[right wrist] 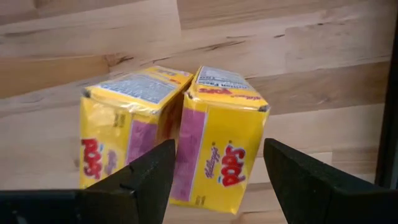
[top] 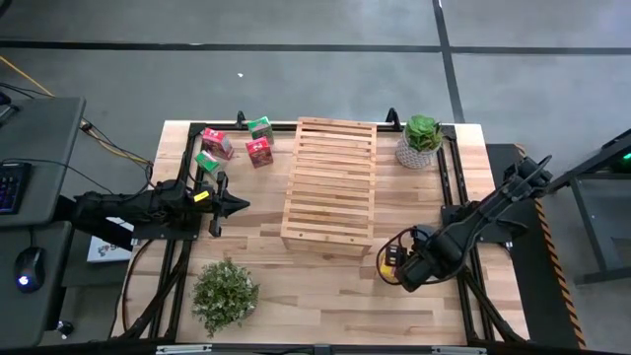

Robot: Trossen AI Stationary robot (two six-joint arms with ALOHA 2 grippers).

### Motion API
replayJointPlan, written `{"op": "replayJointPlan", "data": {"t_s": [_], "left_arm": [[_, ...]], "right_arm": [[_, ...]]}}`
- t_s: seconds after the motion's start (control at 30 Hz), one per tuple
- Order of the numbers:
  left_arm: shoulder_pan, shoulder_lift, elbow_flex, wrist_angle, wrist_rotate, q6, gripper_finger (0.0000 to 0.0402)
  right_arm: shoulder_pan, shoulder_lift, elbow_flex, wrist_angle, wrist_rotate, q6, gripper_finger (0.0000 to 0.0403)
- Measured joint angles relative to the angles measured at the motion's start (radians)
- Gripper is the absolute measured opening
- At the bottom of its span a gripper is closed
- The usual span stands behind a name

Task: Stack cereal on shelf
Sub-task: Put the right yellow cereal box on the shelf

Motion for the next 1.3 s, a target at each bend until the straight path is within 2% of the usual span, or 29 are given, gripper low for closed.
{"op": "replayJointPlan", "data": {"t_s": [0.53,0.7,1.0,1.2,1.3], "left_arm": [[0.0,0.0,0.0,0.0,0.0,0.0,0.0001],[0.0,0.0,0.0,0.0,0.0,0.0,0.0001],[0.0,0.0,0.0,0.0,0.0,0.0,0.0001],[0.0,0.0,0.0,0.0,0.0,0.0,0.0001],[0.0,0.0,0.0,0.0,0.0,0.0,0.0001]], "right_arm": [[-0.006,0.0,-0.159,0.213,-0.023,-0.001,0.0238],[-0.005,0.0,-0.155,0.201,-0.055,-0.029,0.0214],[-0.005,-0.059,-0.063,0.049,-0.114,-0.177,0.0127],[-0.005,-0.19,0.122,-0.168,-0.178,-0.391,0.012],[-0.012,-0.257,0.252,-0.21,-0.114,-0.445,0.012]]}}
